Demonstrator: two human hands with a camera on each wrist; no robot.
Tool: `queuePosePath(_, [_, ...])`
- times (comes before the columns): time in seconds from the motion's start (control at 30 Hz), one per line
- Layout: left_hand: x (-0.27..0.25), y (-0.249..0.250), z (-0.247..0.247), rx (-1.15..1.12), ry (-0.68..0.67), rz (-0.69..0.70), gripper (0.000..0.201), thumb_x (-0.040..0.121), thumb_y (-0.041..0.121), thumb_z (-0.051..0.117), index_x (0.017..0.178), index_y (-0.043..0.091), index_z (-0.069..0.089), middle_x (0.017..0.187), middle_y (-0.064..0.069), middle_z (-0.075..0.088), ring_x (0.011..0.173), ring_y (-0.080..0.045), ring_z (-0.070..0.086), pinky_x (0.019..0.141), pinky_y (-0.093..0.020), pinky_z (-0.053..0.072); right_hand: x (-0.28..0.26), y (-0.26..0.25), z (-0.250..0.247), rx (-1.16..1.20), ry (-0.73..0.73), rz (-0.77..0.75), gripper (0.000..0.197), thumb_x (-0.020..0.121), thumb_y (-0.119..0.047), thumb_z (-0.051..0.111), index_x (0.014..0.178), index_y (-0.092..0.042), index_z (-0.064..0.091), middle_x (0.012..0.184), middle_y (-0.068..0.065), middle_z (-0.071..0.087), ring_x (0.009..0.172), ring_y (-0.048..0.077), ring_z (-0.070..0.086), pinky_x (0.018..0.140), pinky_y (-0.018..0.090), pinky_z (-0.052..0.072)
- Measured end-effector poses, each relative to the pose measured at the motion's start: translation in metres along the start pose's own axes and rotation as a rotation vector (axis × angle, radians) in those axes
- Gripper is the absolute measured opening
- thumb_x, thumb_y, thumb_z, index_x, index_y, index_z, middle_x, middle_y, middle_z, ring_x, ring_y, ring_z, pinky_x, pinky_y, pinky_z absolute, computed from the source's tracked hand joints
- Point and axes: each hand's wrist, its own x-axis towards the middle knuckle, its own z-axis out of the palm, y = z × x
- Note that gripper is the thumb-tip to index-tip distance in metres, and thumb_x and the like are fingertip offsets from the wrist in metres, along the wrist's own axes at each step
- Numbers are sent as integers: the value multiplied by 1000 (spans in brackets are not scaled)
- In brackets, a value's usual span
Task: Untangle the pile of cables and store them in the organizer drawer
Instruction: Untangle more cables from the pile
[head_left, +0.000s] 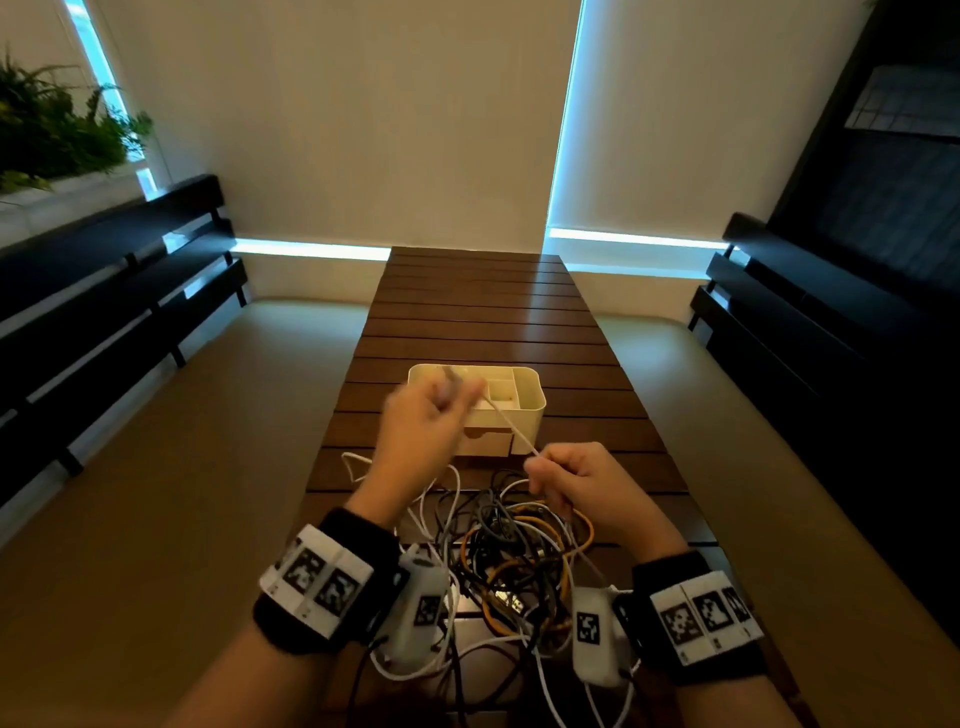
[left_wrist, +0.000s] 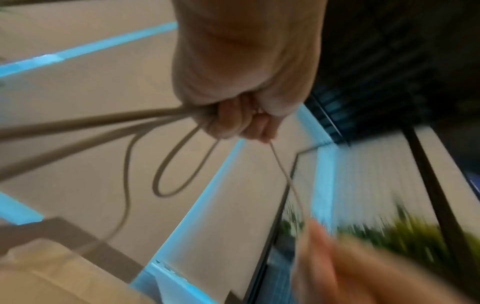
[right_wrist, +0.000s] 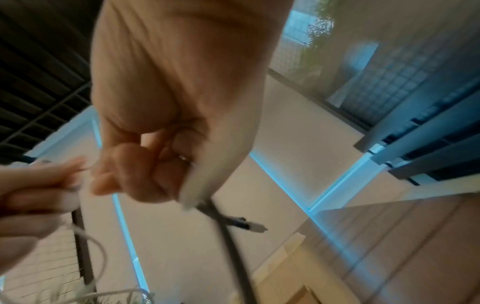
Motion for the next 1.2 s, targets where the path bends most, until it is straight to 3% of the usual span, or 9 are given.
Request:
queuePosePath(0.17, [50,12,-74,-732,694,-162,25,97,35,49,75,23,46,59,10,40,41,-2,30,39,-18,25,-18,54,-8,-158,-155,240,25,94,-22,52,69,-18,59,49,-9,53,45,0,48,51,17,41])
queuePosePath(0.3, [63,7,-101,-665,767,-64,29,97,36,49,71,24,42,55,9,37,42,-4,25,37,-20,21,-31,90,-14,-186,-40,292,31,96,-23,47,69,-20,62,54,-7,59,55,4,56,68,32,47])
queuePosePath(0.5, [42,-23,-61,-140,558,-161,16,83,18,70,92,27,60,100,3,55,92,-10,52,92,-38,48,-21,77,-17,-261,216,238,31,97,-35,41,76,-36,64,90,-1,61,90,16,58,81,39,50])
queuePosePath(0.6, [25,-27,-33,138,359,-91,32,75,17,77,102,24,63,118,0,56,103,-17,54,84,-28,49,-13,47,-14,-347,326,118,33,97,-31,39,73,-37,61,91,-12,53,99,15,49,89,39,41])
queuePosePath(0.7, [4,-21,-1,7,-65,-98,18,75,16,76,86,22,64,91,8,66,85,-9,62,62,-13,48,-11,17,-10,-320,389,82,33,97,-30,39,73,-26,61,89,-4,51,89,15,51,75,26,42])
queuePosePath(0.83, [-18,-22,27,-74,-557,-77,25,77,16,75,98,26,65,82,7,68,79,-4,67,74,-19,54,-13,-9,-12,-185,387,41,37,98,-28,39,74,-11,62,72,-1,59,66,10,56,61,22,42])
queuePosePath(0.97, [-22,-36,42,-89,-528,-13,50,72,38,76,119,36,60,103,0,68,98,-13,65,90,-41,54,-19,-23,-12,89,253,-12,34,96,-29,40,81,-6,59,71,14,61,63,21,59,64,32,50])
queuePosePath(1.07, [-22,-40,46,-140,-481,5,32,74,46,66,106,44,63,108,-4,64,101,-22,63,89,-49,52,-22,-27,-9,137,166,-90,29,90,-32,43,84,-8,59,68,13,61,65,24,58,66,34,51])
queuePosePath(1.2, [-21,-44,46,-87,-494,48,11,85,25,67,90,35,66,94,1,67,90,-15,65,83,-34,55,-23,-32,-11,48,382,-174,25,90,-31,45,80,-13,60,56,1,57,52,14,55,52,28,49])
